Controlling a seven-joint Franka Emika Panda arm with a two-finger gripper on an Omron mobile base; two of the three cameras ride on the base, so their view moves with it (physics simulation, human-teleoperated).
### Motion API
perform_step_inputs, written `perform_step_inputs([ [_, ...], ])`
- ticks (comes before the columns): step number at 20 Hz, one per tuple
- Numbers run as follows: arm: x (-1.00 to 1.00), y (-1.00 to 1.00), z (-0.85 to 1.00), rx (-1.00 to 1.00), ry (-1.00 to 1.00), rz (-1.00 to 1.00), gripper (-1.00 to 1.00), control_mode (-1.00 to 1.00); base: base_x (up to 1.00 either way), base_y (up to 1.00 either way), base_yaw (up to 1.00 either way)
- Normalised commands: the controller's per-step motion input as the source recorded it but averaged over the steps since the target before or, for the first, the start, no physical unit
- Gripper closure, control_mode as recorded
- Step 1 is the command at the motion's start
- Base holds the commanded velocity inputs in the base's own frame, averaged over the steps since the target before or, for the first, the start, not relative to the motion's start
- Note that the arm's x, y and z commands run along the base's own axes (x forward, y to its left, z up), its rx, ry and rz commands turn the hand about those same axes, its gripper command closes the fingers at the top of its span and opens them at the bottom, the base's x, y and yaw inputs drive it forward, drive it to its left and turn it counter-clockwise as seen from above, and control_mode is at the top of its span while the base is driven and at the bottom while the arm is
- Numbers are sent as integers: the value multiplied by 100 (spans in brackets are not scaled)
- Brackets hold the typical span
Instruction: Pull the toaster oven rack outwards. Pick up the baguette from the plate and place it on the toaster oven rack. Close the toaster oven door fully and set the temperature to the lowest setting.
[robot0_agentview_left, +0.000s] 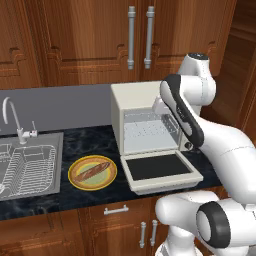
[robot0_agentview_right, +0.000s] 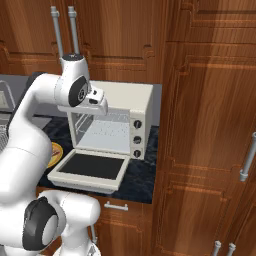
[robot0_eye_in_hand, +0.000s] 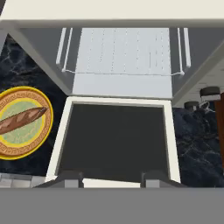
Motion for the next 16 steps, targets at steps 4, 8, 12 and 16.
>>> perform_step_inputs([
  [4,-31,0,0,0,-7,0,-100,-100,0,0,0],
  [8,-71,0,0,2,-13,-2,-100,-100,0,0,0],
  [12,-66,0,0,9,-11,-7,-100,-100,0,0,0],
  [16,-70,-1,-3,15,-2,-12,-100,-100,0,0,0],
])
